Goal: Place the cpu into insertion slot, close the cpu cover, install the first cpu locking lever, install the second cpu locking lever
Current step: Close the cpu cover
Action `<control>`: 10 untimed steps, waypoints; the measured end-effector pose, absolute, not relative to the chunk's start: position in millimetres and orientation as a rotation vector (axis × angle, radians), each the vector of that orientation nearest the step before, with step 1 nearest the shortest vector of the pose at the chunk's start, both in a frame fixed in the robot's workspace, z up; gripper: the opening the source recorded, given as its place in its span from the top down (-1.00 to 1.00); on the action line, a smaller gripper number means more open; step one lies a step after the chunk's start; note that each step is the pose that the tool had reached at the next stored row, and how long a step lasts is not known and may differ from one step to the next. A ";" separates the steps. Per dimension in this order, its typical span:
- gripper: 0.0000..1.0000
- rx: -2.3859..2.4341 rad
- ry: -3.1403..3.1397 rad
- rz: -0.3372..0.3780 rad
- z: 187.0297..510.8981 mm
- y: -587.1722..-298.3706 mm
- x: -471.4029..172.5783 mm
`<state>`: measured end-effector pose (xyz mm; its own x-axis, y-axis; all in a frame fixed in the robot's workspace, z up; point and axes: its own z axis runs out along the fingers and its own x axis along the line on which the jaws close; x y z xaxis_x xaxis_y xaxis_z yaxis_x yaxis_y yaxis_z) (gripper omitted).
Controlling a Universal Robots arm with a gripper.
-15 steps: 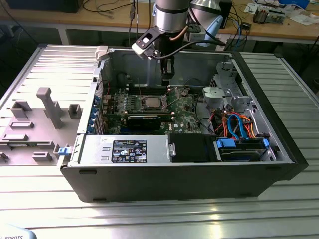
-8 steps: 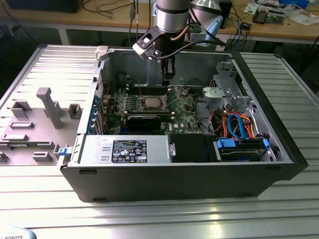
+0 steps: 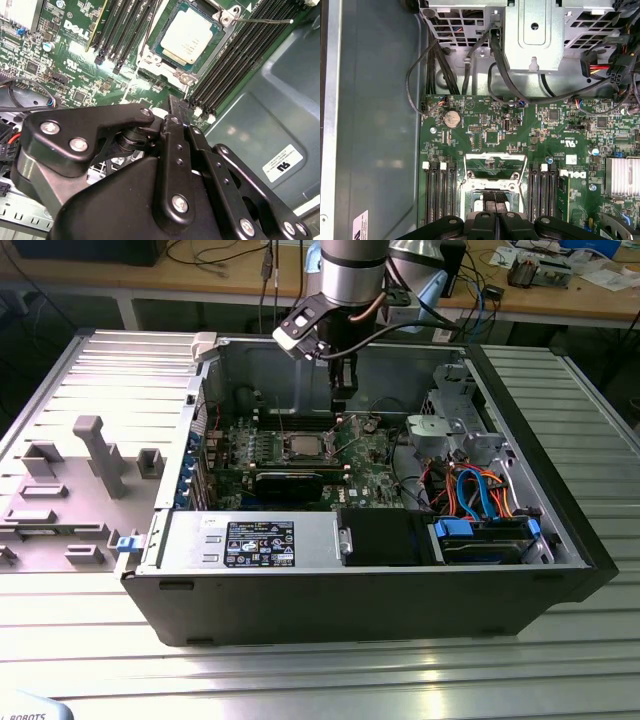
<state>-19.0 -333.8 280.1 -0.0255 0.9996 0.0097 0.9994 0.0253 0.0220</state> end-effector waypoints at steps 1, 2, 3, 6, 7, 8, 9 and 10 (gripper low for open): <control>0.79 2.187 2.243 0.035 280.1 -333.8 -18.9; 0.79 2.187 2.243 0.035 280.0 -333.8 -16.3; 0.79 2.187 2.243 0.035 280.0 -333.8 -15.2; 0.79 2.187 2.243 0.035 280.0 -333.8 -14.8; 0.79 2.187 2.243 0.035 280.0 -333.8 -14.7; 0.79 2.187 2.243 0.035 280.0 -333.8 -14.0; 0.79 2.187 2.243 0.035 280.1 -333.8 -12.6; 0.79 2.187 2.243 0.035 280.0 -333.8 -12.5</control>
